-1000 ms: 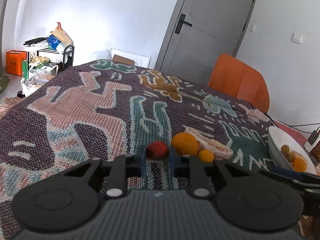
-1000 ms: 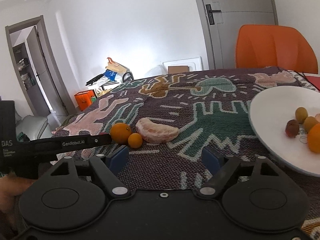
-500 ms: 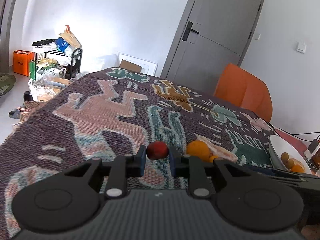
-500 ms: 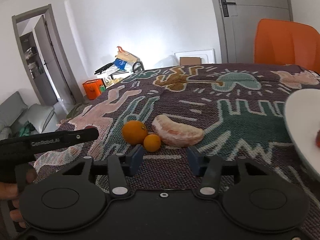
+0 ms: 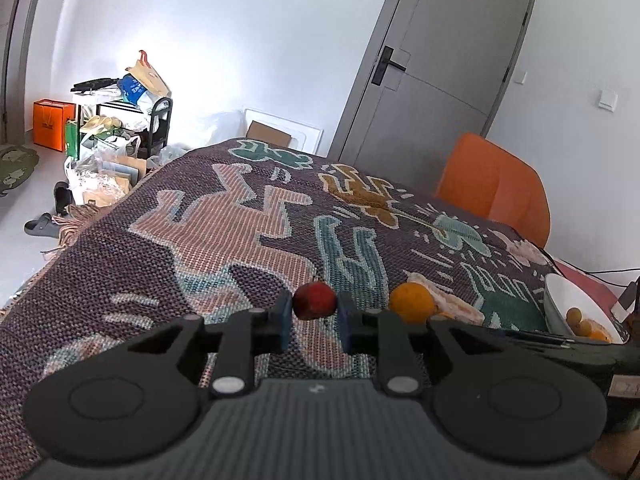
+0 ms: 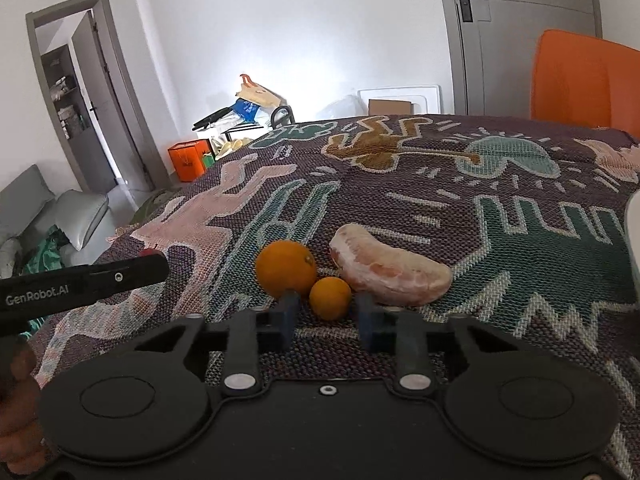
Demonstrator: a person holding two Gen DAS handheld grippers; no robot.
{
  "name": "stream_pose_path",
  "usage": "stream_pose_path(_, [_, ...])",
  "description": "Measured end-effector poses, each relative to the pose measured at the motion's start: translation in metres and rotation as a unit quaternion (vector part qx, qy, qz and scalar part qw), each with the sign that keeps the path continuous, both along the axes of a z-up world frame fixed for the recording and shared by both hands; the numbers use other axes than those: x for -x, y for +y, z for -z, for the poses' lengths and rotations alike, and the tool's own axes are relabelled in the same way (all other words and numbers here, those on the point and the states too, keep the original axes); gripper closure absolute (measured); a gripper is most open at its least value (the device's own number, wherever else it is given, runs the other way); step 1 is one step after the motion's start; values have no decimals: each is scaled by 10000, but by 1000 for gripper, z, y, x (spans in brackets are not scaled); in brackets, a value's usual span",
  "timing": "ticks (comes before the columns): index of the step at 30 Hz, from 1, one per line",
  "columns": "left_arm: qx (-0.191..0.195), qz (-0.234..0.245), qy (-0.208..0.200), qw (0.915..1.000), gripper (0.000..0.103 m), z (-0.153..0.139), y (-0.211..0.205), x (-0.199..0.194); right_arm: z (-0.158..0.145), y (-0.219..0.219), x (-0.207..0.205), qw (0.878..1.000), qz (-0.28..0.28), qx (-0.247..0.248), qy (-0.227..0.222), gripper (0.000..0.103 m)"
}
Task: Organize fruits
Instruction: 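Grasp the red fruit with the left gripper while the right grasps a small orange, then release the small orange on the plate with the right gripper while the left carries the red fruit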
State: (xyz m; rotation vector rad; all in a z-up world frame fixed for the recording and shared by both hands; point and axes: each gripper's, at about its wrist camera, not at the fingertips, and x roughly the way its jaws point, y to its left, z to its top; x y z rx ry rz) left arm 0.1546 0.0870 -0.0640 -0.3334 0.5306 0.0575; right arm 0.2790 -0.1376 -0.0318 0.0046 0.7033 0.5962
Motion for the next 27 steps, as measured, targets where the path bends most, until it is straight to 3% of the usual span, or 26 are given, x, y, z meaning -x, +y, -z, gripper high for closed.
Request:
stream_pose_path(13, [5, 327, -36, 9995, 81, -2, -30, -4, -23, -46, 18, 9985, 312, -394, -197, 83])
stream_pose_path(27, [-47, 717, -179, 9973, 81, -13, -73, -11, -43, -101, 29, 9939, 824, -483, -555, 82])
